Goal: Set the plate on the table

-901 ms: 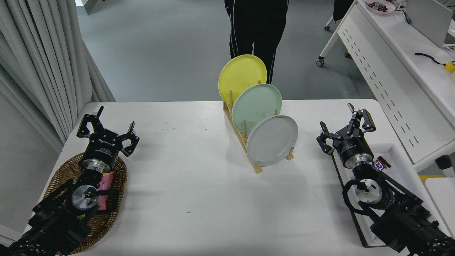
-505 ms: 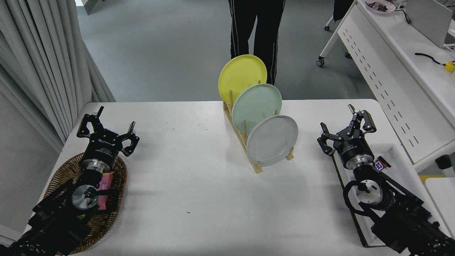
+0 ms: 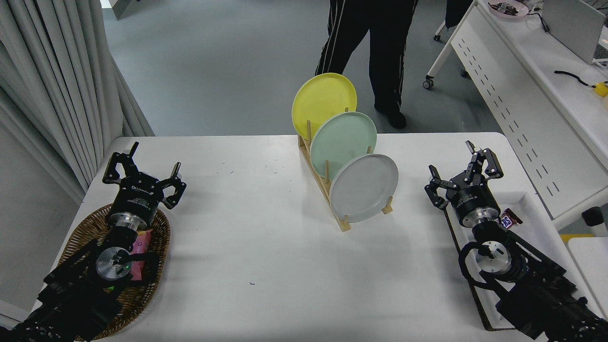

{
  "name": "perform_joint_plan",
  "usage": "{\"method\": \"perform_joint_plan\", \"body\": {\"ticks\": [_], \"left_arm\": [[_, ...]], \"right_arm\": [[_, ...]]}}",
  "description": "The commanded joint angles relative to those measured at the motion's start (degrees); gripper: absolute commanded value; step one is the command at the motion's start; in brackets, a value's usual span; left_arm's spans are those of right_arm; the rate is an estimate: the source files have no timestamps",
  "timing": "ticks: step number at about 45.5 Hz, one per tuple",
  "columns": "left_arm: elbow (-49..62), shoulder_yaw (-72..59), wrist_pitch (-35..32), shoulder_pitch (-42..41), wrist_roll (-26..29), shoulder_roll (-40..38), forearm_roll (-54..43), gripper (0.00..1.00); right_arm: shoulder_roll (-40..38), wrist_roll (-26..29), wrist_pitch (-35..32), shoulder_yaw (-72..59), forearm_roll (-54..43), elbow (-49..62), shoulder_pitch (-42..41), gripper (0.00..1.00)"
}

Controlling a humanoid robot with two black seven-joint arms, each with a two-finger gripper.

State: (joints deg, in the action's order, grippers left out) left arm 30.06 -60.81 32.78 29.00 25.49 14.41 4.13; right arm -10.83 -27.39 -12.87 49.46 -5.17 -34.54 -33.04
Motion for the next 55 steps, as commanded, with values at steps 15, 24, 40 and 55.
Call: {"method": "perform_joint_plan", "body": {"ticks": [15, 24, 40, 55], "left_arm": [[0.0, -0.01, 0.0, 0.0, 0.0, 0.0, 0.0, 1.0], [0.0, -0.01, 0.0, 0.0, 0.0, 0.0, 0.0, 1.0], [0.0, -0.01, 0.0, 0.0, 0.0, 0.0, 0.0, 1.0], [0.0, -0.01, 0.0, 0.0, 0.0, 0.0, 0.0, 1.0]], "right_arm": [[-1.12, 0.06, -0.05, -2.09, -0.02, -0.18, -0.45, 1.0], [-4.11, 0.06, 0.21, -14.63, 0.16, -1.76, -4.4, 1.0], [-13.77, 0.15, 0.39, -25.19, 5.7, -12.3, -7.65, 1.0], [-26.43, 0.15, -0.05, -48.13, 11.06, -25.4, -18.55, 1.0]]}}
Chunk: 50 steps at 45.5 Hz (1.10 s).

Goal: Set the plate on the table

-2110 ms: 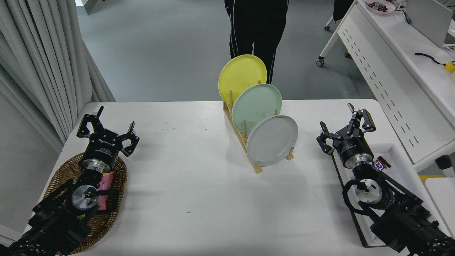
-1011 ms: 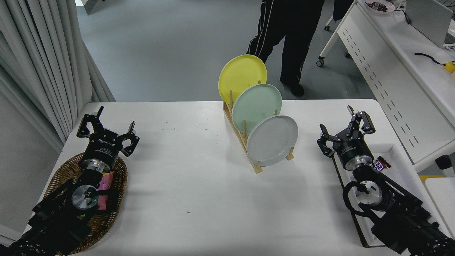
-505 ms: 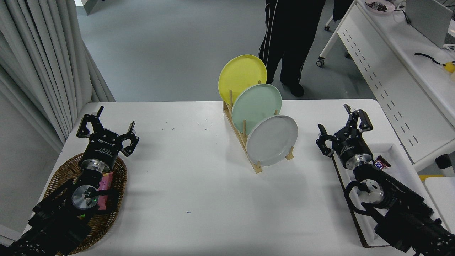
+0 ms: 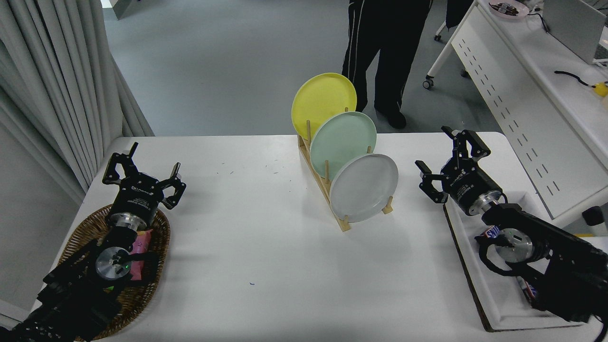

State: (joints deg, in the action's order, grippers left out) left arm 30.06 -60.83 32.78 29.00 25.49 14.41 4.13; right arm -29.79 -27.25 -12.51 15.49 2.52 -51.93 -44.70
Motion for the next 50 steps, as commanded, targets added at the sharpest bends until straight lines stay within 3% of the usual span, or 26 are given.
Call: {"method": "perform_joint_plan", "body": {"ticks": [1, 25, 34, 43, 50], "left_arm": [[0.0, 0.01, 0.0, 0.0, 0.0, 0.0, 0.0, 1.0], [0.0, 0.01, 0.0, 0.0, 0.0, 0.0, 0.0, 1.0], [0.0, 0.01, 0.0, 0.0, 0.0, 0.0, 0.0, 1.0], [0.0, 0.01, 0.0, 0.0, 0.0, 0.0, 0.0, 1.0], [0.0, 0.01, 0.0, 0.0, 0.0, 0.0, 0.0, 1.0]], "right_arm": [[-8.08, 0.0, -0.41, -14.87, 3.28, -8.62, -7.41, 1.0], [-13.1, 2.19, -0.67, -32.89, 8.73, -15.92, -21.39, 1.0], [-11.61, 13.79, -0.41, -31.75, 16.72, -15.92, -24.2, 1.0], [-8.88, 23.72, 0.21, -29.38, 17.26, -15.13, -28.07, 1.0], [-7.3, 27.33, 1.08, -27.45, 17.17, -12.94, -28.69, 1.0]]}}
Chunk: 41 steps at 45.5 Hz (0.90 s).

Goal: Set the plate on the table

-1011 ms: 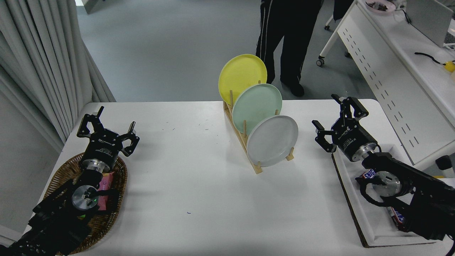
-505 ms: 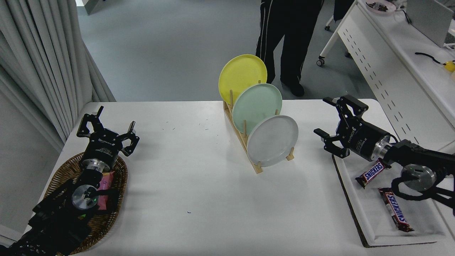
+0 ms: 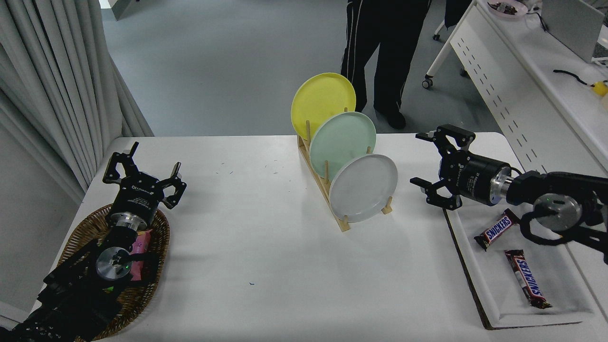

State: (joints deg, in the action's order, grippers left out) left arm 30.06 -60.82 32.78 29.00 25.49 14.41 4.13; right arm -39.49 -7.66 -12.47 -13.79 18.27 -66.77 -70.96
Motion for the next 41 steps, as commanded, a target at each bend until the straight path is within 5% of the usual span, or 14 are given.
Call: {"method": "perform_joint_plan", "body": {"ticks": [1, 19, 41], "left_arm": [[0.0, -0.01, 0.0, 0.0, 0.0, 0.0, 0.0, 1.0], [0.0, -0.01, 0.0, 0.0, 0.0, 0.0, 0.0, 1.0], [0.0, -0.01, 0.0, 0.0, 0.0, 0.0, 0.0, 1.0]], "right_arm": [[3.28, 7.83, 1.48, 2.1, 1.42, 2.17, -2.52, 1.0], [12.68, 10.21, 8.78, -0.53, -0.86, 10.6, -4.71, 1.0], [19.63, 10.3, 9.31, 0.16, -7.72, 14.91, -4.02, 0.98]]}}
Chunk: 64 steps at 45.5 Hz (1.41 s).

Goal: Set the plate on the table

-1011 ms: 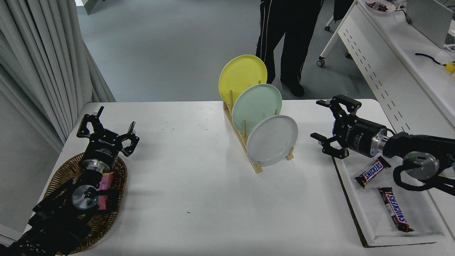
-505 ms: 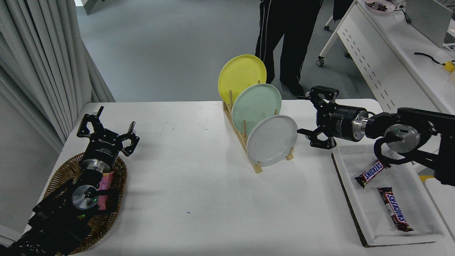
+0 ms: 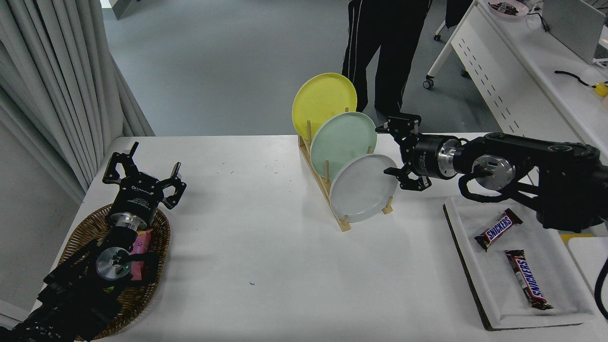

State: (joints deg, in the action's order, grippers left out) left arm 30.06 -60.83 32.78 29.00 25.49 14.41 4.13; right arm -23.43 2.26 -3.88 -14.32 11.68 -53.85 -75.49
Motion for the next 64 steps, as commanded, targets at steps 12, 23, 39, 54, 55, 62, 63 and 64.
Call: {"method": "perform_joint_plan", "body": {"ticks": [12, 23, 39, 54, 55, 62, 63, 64], "left_arm": [[0.0, 0.01, 0.0, 0.0, 0.0, 0.0, 0.0, 1.0], [0.0, 0.01, 0.0, 0.0, 0.0, 0.0, 0.0, 1.0], [0.0, 0.01, 0.0, 0.0, 0.0, 0.0, 0.0, 1.0], [0.0, 0.01, 0.0, 0.0, 0.0, 0.0, 0.0, 1.0], [0.0, 0.01, 0.0, 0.0, 0.0, 0.0, 0.0, 1.0], [0.0, 0.01, 0.0, 0.0, 0.0, 0.0, 0.0, 1.0], [0.0, 0.01, 0.0, 0.0, 0.0, 0.0, 0.0, 1.0], [0.0, 0.01, 0.0, 0.0, 0.0, 0.0, 0.0, 1.0]], "right_arm": [[5.23, 0.38, 2.48, 2.9, 0.36, 3.84, 2.1, 0.96], [6.91, 0.47, 4.58, 2.9, 3.79, 5.51, 2.19, 0.91], [6.82, 4.33, 4.76, 2.9, 5.19, 5.6, 2.1, 0.68], [6.64, 4.86, 4.76, 3.34, 7.04, 5.51, 1.93, 0.46], [6.64, 4.86, 4.76, 3.34, 7.04, 5.51, 1.93, 0.46], [6.56, 4.86, 4.76, 3.51, 7.04, 5.51, 1.93, 0.44], [6.56, 4.86, 4.76, 3.69, 7.04, 5.51, 1.93, 0.44], [6.56, 4.86, 4.76, 3.86, 7.04, 5.51, 2.01, 0.44]]}}
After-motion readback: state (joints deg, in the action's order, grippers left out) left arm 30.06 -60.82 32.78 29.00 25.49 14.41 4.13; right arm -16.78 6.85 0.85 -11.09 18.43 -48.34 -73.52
